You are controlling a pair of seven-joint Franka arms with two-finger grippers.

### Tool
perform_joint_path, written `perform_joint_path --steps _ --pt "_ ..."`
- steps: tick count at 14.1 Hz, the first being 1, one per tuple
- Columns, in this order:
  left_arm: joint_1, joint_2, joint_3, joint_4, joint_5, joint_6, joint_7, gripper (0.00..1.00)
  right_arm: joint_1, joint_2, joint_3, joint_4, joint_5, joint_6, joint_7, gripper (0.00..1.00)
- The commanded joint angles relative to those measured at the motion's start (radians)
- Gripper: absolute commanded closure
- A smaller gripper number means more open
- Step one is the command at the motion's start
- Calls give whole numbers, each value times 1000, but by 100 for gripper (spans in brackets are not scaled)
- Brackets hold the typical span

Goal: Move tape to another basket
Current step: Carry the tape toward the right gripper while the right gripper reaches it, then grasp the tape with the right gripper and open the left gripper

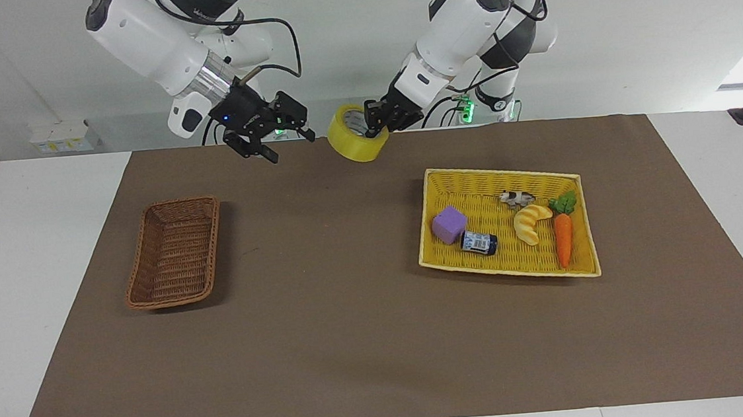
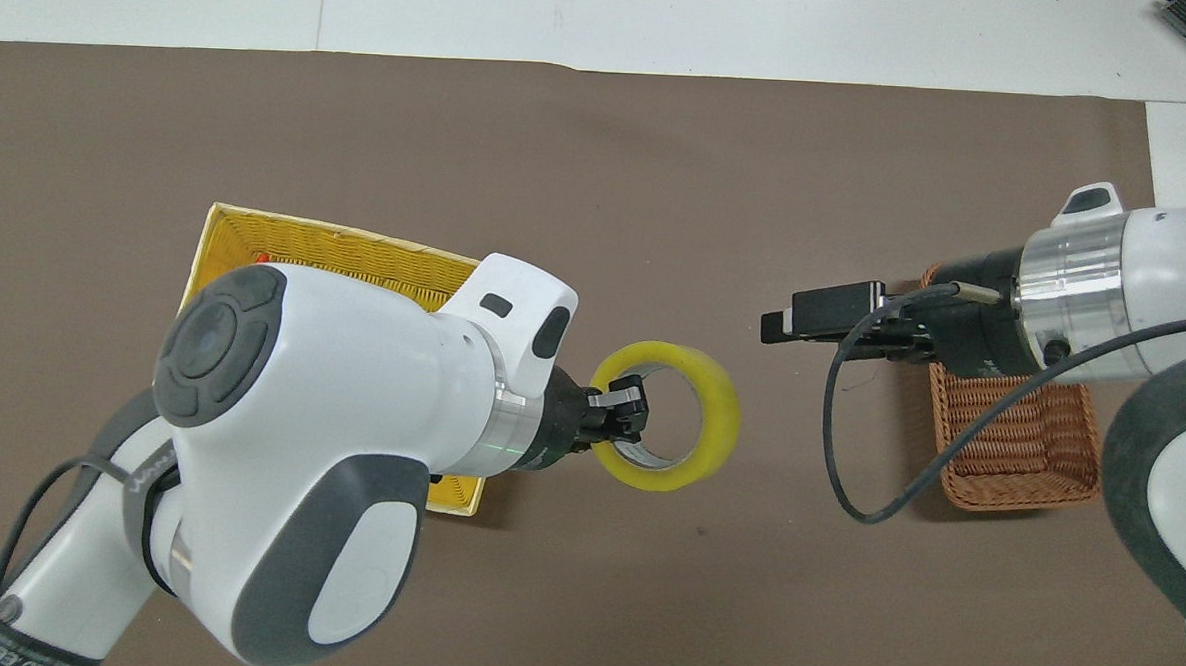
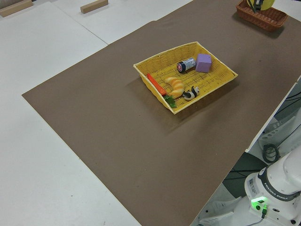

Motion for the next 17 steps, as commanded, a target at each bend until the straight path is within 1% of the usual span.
perform_joint_path --steps 1,2,4,7,9,10,11,12,13,14,15,16,17 --pt "-36 21 8 17 -46 82 -9 100 -8 -85 0 -123 84 33 -71 0" --pt "-37 25 2 17 -69 116 -10 100 -8 -108 0 -155 116 32 -98 0" --pt "-39 36 -28 21 -71 170 -37 100 3 -136 0 -192 123 32 -126 0" --pt "-39 52 -39 23 -80 210 -76 100 1 -137 0 -194 124 39 -140 0" --pt "-37 62 -56 34 -83 274 -120 100 -8 -133 -2 -191 123 41 -153 0" --pt "-37 64 -56 35 -83 294 -133 100 -9 -131 -2 -190 121 39 -158 24" --pt "-37 62 -61 35 -85 296 -133 100 -11 -130 -2 -185 117 38 -149 50" --pt "-39 61 -61 35 -85 294 -133 100 -9 -130 -3 -185 111 38 -146 60" --pt "-39 61 -61 35 -85 294 -133 100 -9 -128 -2 -183 109 41 -146 75" --pt "-39 56 -62 35 -85 291 -133 100 -9 -125 -3 -179 108 41 -144 87" --pt "-37 56 -62 37 -79 290 -131 94 -9 -116 -3 -170 98 39 -143 99" --pt "-36 52 -61 38 -82 294 -124 1 -9 -114 -3 -154 94 38 -111 100" --pt "-33 42 -61 37 -86 276 -133 0 -9 -111 -3 -138 92 36 -56 100"
